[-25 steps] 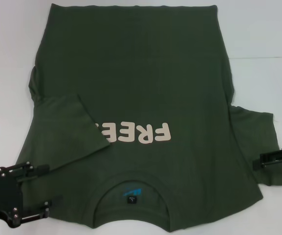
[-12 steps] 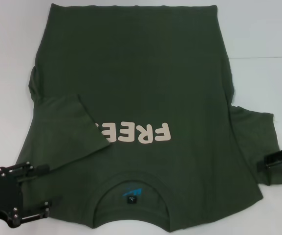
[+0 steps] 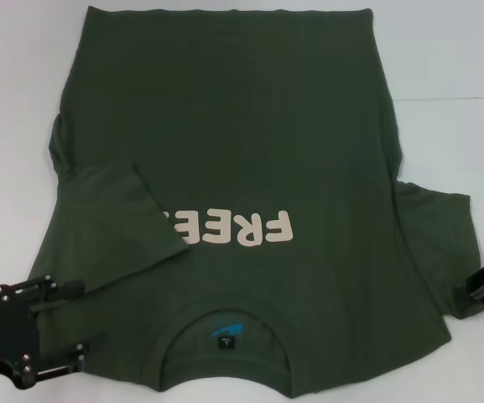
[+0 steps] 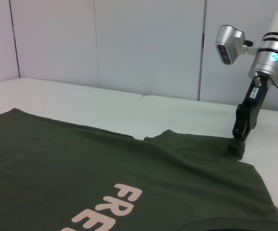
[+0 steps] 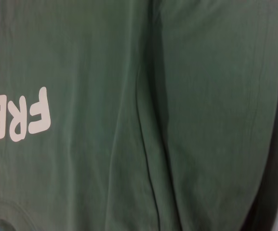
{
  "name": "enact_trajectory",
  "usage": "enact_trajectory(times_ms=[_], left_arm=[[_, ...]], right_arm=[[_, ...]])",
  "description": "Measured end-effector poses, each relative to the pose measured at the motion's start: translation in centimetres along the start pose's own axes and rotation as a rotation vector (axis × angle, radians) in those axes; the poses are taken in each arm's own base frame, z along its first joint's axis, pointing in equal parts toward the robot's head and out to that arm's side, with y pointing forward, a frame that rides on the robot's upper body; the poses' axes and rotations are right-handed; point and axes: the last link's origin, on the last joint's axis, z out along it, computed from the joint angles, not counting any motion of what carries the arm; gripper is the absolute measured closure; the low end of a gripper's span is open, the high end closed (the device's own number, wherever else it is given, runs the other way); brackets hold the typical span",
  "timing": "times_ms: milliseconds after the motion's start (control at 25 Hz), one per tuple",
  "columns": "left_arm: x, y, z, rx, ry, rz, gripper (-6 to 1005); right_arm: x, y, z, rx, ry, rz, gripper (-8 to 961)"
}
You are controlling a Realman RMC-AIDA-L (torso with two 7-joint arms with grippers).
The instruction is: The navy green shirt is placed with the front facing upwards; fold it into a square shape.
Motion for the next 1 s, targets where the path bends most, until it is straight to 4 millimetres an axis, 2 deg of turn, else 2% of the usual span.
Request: enact_trajectory(times_ms=[80, 440, 720, 1000], left_arm=[[0.0, 0.0, 0.0, -0.001, 0.001, 0.001, 265], [0.1, 0.0, 0.1, -0.003, 0.004, 0.003, 265], [0.2, -0.1, 0.0, 0.000, 0.010, 0.001, 265], [0.2, -0.1, 0.0, 0.001, 0.013, -0.003, 265]], right_arm=[[-0.1, 0.0, 0.0, 0.001, -0.002, -0.002, 748], [-0.3, 0.0, -0.3, 0.006, -0.008, -0.010, 897], [-0.5, -0.6, -1.4, 0.000, -0.056, -0.014, 937], [-0.9, -1.8, -4.6, -0.013, -0.170, 0.014, 945]])
